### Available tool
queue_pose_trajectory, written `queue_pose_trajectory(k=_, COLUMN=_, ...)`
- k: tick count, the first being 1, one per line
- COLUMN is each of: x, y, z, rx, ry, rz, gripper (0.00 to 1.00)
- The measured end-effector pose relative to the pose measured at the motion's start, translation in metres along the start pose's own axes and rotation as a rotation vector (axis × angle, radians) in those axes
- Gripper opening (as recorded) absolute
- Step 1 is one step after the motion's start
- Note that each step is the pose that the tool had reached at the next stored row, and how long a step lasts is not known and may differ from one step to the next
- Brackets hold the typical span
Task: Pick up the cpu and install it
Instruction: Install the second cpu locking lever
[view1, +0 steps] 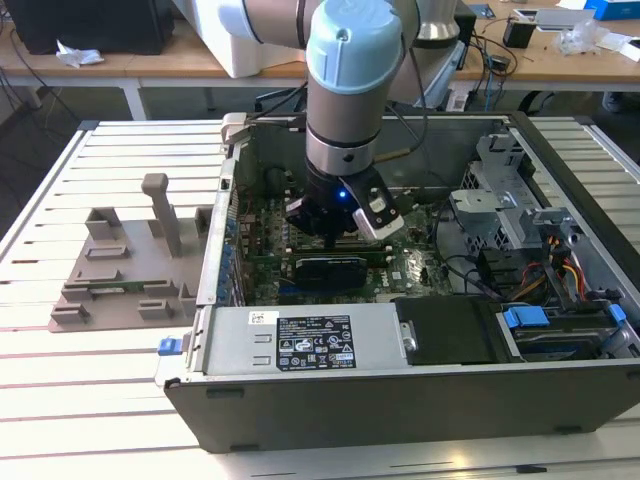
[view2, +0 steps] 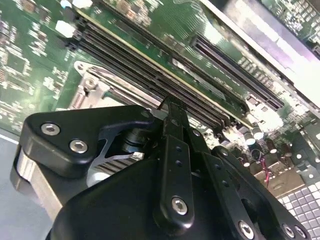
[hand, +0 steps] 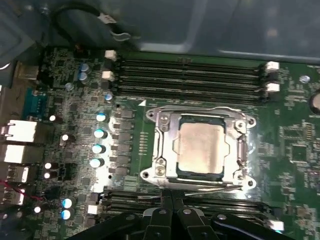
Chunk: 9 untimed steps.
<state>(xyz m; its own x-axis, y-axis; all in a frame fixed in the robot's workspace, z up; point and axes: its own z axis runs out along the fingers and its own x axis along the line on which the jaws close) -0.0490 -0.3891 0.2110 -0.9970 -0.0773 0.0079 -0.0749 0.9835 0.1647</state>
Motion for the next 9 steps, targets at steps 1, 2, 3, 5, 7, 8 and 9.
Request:
queue_pose_trajectory(k=1, x=0.0026, y=0.0001, z=0.0005, rx=-0.0019, ry=0.0003, rz=-0.002, gripper=0.11)
queue_pose_trajectory(k=2, x=0.005, y=0.0003, z=0.001, rx=-0.0034, ry=0.0004, rz=-0.004, gripper=0.11)
queue_pose_trajectory(k=3, x=0.0084, y=0.0007, z=0.0017, rx=-0.005, ry=0.0005, rz=-0.005, gripper=0.11)
queue_pose_trajectory(k=5, x=0.0138, y=0.0011, z=0.0027, rx=-0.0072, ry=0.0006, rz=-0.007, gripper=0.11)
queue_pose_trajectory(k=7, x=0.0195, y=0.002, z=0.0042, rx=-0.0093, ry=0.0007, rz=-0.009, gripper=0.11)
queue_pose_trajectory(k=8, x=0.0211, y=0.0028, z=0.0049, rx=-0.0098, ry=0.001, rz=-0.01, gripper=0.11)
queue_pose_trajectory(k=9, x=0.0218, y=0.0036, z=0.0058, rx=-0.0105, ry=0.0011, rz=-0.011, gripper=0.11)
